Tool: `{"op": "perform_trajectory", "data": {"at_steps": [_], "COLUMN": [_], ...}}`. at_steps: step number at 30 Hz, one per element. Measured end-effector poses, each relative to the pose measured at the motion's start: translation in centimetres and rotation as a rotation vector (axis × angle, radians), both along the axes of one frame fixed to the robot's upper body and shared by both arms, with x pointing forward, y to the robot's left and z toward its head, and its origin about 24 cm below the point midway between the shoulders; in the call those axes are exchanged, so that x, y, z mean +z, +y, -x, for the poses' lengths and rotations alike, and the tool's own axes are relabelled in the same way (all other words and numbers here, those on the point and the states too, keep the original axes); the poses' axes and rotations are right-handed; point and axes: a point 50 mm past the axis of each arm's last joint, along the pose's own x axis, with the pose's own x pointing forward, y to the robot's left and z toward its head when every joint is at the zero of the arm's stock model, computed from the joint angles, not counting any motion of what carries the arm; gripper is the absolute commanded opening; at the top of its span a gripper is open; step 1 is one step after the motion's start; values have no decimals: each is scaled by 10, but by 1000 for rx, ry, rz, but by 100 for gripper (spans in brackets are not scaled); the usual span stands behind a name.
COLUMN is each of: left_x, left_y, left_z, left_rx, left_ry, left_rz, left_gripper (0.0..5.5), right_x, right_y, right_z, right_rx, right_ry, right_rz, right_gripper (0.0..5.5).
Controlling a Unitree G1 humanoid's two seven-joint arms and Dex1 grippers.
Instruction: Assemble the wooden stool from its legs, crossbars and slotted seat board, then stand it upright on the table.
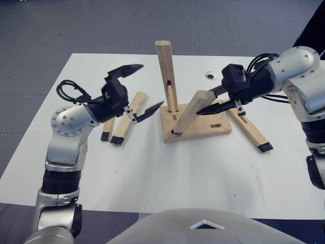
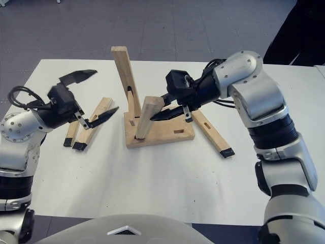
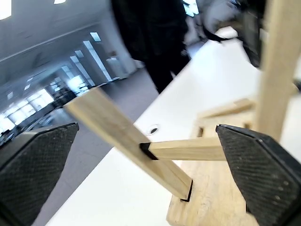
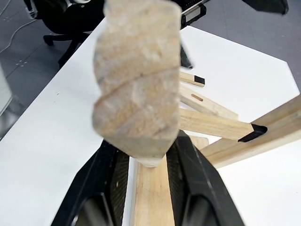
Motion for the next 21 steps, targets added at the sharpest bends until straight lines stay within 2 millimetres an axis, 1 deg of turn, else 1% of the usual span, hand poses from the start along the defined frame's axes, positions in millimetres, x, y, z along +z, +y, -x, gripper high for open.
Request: {"op": "perform_trajectory", "data": {"at_steps": [1,3,5,9,11,12,13,15,19,21], "left_x": [5,16,24,26,26,25,24,24,19,16], "left_y": [-8,-16,-17,-18,-18,-16,-16,-22,-36,-38], "left_z": [-1,-6,-16,-30,-34,-37,-41,-48,-54,-55], "left_rx": [-83,-198,-294,-448,-511,-531,-547,-567,-620,-649], "left_ry": [-42,-143,-233,-285,-300,-301,-304,-322,-342,-348], "left_rz": [-69,-194,-353,-541,-608,-633,-659,-661,-648,-668], "left_gripper": [550,550,550,550,550,524,514,481,408,372], "right_x": [0,0,0,-5,-6,-7,-8,-9,-11,-11], "right_y": [-1,0,2,5,7,8,10,17,23,24], "right_z": [-1,0,4,10,12,14,16,19,22,23], "right_rx": [6,11,17,0,-11,-15,-20,-21,-21,-22], "right_ry": [-2,-5,-22,-29,-36,-45,-56,-74,-99,-107], "right_rz": [5,5,1,-5,-8,-9,-13,-28,-41,-39], "right_gripper": [103,103,103,103,102,102,102,102,102,102]}}
